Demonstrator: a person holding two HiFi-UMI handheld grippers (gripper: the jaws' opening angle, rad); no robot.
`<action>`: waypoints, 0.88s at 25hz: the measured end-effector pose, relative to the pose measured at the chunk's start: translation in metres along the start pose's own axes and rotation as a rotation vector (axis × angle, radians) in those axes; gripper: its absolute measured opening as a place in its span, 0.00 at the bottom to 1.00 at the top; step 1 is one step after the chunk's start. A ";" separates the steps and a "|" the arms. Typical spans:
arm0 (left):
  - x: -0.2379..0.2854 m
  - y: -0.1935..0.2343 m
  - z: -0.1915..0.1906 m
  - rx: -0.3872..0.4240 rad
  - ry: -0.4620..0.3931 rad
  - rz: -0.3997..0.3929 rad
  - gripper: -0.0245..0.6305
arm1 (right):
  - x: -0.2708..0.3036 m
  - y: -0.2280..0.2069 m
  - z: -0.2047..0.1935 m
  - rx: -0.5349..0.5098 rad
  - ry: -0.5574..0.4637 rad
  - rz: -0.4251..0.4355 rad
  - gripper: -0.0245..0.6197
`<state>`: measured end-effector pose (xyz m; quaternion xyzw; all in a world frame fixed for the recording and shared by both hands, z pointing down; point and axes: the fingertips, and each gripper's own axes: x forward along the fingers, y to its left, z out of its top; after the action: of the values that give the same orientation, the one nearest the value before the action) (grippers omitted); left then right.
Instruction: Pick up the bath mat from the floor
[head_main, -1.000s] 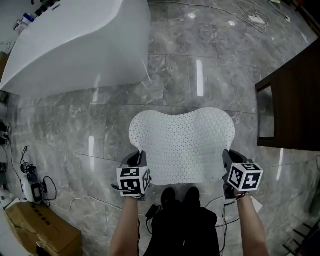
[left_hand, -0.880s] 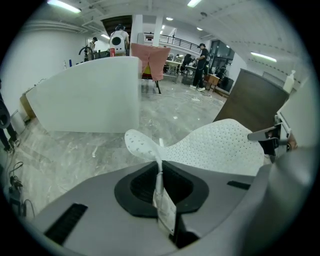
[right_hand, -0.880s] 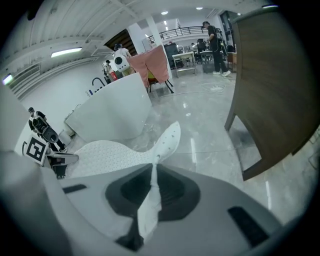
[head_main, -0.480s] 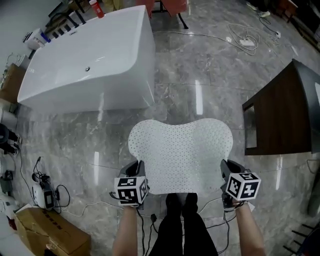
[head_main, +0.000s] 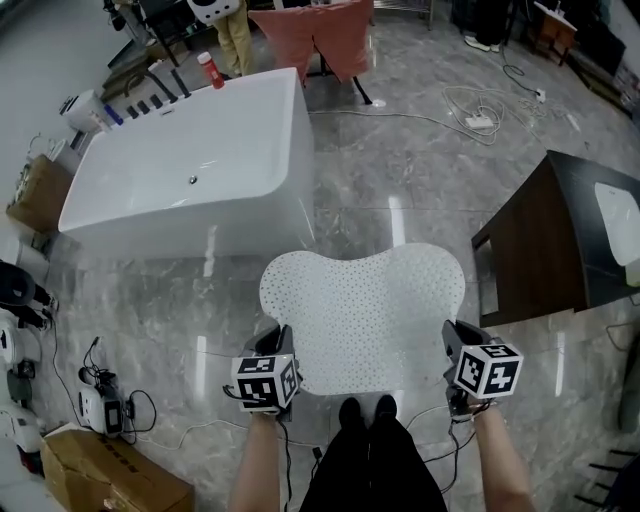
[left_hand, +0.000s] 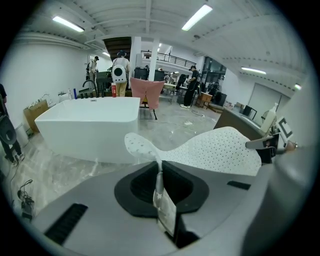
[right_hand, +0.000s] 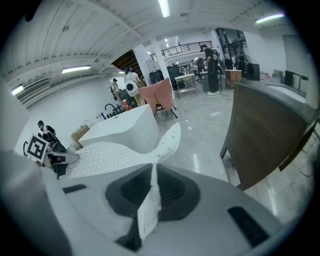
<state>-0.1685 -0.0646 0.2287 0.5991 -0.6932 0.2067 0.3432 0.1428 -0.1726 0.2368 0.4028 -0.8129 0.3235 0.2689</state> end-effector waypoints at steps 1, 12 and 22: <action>-0.006 -0.003 0.005 0.002 -0.008 -0.004 0.06 | -0.007 0.002 0.005 -0.003 -0.010 0.002 0.08; -0.065 -0.015 0.031 0.015 -0.074 -0.006 0.06 | -0.065 0.028 0.031 -0.054 -0.072 0.019 0.08; -0.092 -0.030 0.035 0.014 -0.102 -0.031 0.06 | -0.091 0.041 0.028 -0.077 -0.090 0.033 0.08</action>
<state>-0.1430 -0.0314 0.1350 0.6220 -0.6990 0.1753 0.3062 0.1516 -0.1308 0.1425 0.3929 -0.8424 0.2779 0.2422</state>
